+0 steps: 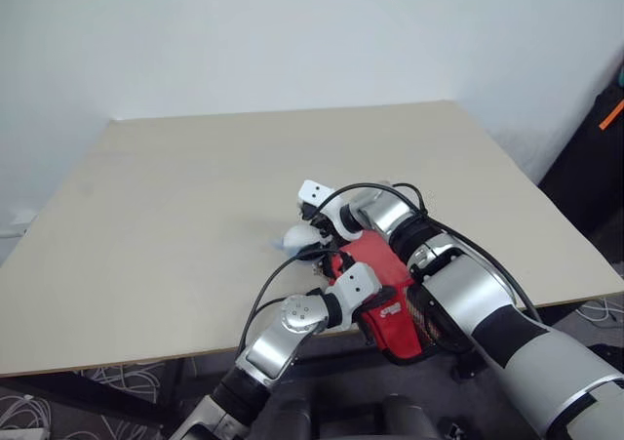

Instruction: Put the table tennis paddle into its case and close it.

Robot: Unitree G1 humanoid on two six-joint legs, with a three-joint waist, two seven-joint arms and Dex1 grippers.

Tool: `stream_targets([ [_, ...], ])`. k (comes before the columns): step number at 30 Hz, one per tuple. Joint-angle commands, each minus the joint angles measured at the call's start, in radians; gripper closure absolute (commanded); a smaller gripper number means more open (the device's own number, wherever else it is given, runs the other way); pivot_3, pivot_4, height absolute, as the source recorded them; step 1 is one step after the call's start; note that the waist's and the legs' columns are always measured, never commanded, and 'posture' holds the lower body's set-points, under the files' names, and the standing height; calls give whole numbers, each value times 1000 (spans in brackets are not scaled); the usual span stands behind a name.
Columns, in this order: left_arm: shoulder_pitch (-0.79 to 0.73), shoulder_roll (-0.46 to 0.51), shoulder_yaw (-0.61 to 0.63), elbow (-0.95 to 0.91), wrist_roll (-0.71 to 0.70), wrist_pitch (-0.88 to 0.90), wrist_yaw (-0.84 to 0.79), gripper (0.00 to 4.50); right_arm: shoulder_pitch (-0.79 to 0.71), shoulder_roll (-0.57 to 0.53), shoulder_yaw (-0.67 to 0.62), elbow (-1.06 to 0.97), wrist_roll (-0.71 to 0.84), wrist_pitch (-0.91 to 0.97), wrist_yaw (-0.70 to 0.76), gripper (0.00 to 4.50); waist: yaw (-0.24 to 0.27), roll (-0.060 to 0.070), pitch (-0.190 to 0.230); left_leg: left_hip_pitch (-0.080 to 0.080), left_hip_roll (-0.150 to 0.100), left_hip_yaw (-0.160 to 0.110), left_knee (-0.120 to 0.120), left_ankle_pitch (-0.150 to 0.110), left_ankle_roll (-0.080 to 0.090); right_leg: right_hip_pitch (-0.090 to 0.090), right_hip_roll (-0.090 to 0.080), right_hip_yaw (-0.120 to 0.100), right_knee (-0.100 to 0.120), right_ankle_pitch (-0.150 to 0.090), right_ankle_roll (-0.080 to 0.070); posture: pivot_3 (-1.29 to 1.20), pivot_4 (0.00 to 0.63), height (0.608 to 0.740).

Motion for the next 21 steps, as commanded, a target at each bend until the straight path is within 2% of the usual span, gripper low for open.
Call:
stream_targets([
  [1,3,14,33,31,19,37,10,4500,-43,9,-35,2,-6,-12,-16,876,-1,0,0,0,0,0,0,0,0,0,0,0,0,0,0,0,0,740],
  [7,-3,17,39,38,20,41,0,4500,-51,14,-65,-3,-6,-4,-12,2916,-2,0,0,0,0,0,0,0,0,0,0,0,0,0,0,0,0,740],
  [9,-10,15,41,46,20,40,-3,4500,-53,12,-75,-3,-5,-3,-16,3501,-2,0,0,0,0,0,0,0,0,0,1,0,0,0,0,0,0,740],
  [12,-20,13,42,59,21,36,-7,4500,-59,11,-99,-7,5,-9,-31,4126,-2,0,0,0,0,0,0,0,0,0,1,0,1,0,0,0,0,740],
  [14,-25,11,44,67,21,34,-10,4500,-64,11,-119,-9,12,-13,-50,4252,-2,0,0,0,0,0,1,0,0,0,1,0,1,0,0,0,0,740],
  [21,-51,5,54,111,26,28,-8,4500,-83,18,-208,20,29,-29,-195,4254,-2,0,0,1,1,0,1,0,0,0,1,0,1,0,0,0,0,740],
])
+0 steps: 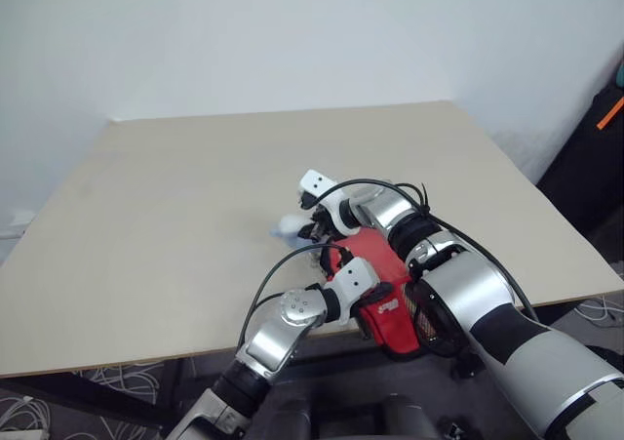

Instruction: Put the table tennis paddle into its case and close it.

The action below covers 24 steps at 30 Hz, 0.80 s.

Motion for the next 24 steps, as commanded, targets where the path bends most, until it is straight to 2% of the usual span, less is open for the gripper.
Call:
stream_targets([
  [1,-14,12,35,65,26,22,15,4500,-52,5,-57,-9,28,-27,-76,4254,0,0,0,0,0,0,0,0,0,0,0,0,0,0,0,0,0,740],
  [17,-28,6,37,88,24,16,9,4500,-51,-54,-93,58,-33,-77,-445,4254,0,0,0,0,0,0,0,0,0,1,0,0,0,2,-3,0,0,740],
  [24,-26,2,34,91,26,15,9,4500,-37,-122,-72,63,-73,-102,-478,4254,0,0,0,0,0,0,0,0,0,1,0,1,0,2,-3,0,0,740],
])
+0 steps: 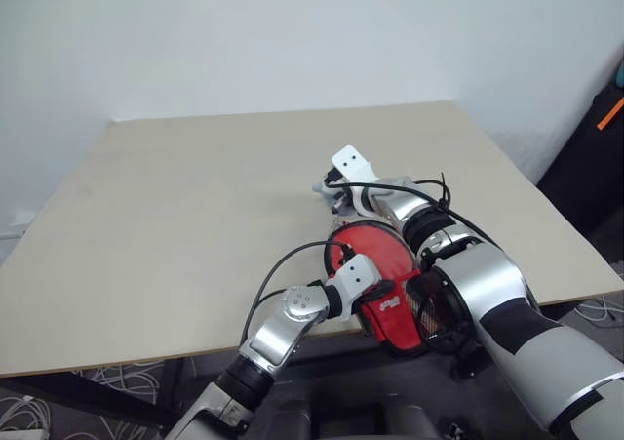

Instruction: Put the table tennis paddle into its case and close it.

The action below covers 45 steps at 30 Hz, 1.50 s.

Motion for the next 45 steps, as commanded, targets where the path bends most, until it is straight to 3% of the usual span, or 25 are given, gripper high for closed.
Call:
stream_targets([
  [1,-2,13,31,56,26,23,16,4500,-22,-49,3,-26,-27,-35,-31,4254,0,0,0,0,0,0,0,0,0,0,0,0,0,0,0,0,0,740],
  [25,-53,-12,44,166,31,-11,17,4500,162,-367,29,-179,-53,15,148,4254,4,3,-2,3,-2,-1,1,1,2,7,0,2,-3,-2,3,0,0,740],
  [30,-69,-19,47,194,32,-23,17,4500,261,-444,23,-371,-44,112,219,4254,9,3,-2,6,-2,-1,1,1,2,11,0,2,-4,-2,4,0,0,740],
  [40,-96,-36,43,250,36,-52,-3,4500,591,-616,-7,-1015,31,473,376,4254,13,4,-2,8,-3,-2,2,1,2,13,0,2,-5,-3,4,0,0,740],
  [45,-110,-42,45,278,39,-66,-14,4500,702,-703,-22,-1213,88,578,421,4254,23,4,-2,8,-3,-1,2,0,2,14,0,3,-5,-5,3,0,0,740],
])
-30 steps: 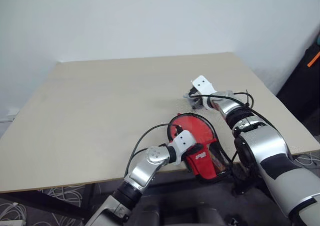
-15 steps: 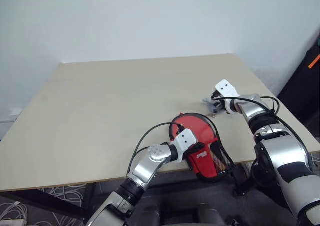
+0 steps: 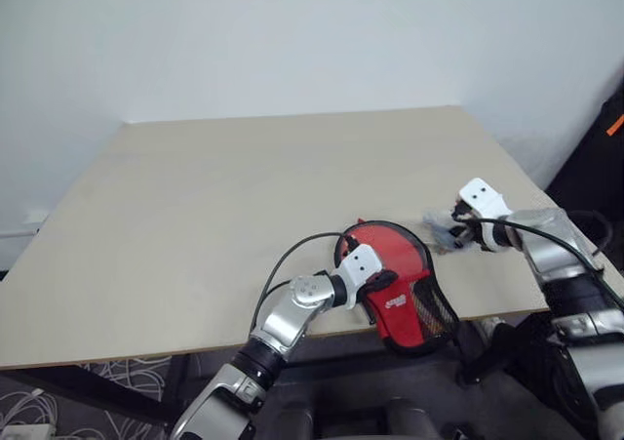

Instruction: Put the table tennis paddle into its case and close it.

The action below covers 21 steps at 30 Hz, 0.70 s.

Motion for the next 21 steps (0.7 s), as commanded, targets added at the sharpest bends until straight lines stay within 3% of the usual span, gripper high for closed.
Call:
stream_targets([
  [1,-2,16,15,72,38,15,4,4500,28,-77,-51,-127,30,62,20,4254,3,0,0,0,0,0,0,0,0,0,0,0,0,0,0,0,0,740],
  [12,-17,4,16,107,44,-9,-14,4500,188,-225,-139,-328,186,75,105,4254,26,-1,1,0,0,0,0,0,0,0,-1,0,-1,-1,0,0,0,740],
  [21,-38,2,21,143,47,-23,-32,4500,291,-255,-217,-459,319,60,139,4254,33,-4,2,0,0,0,1,-1,-1,0,-1,-1,-1,-1,0,0,0,740],
])
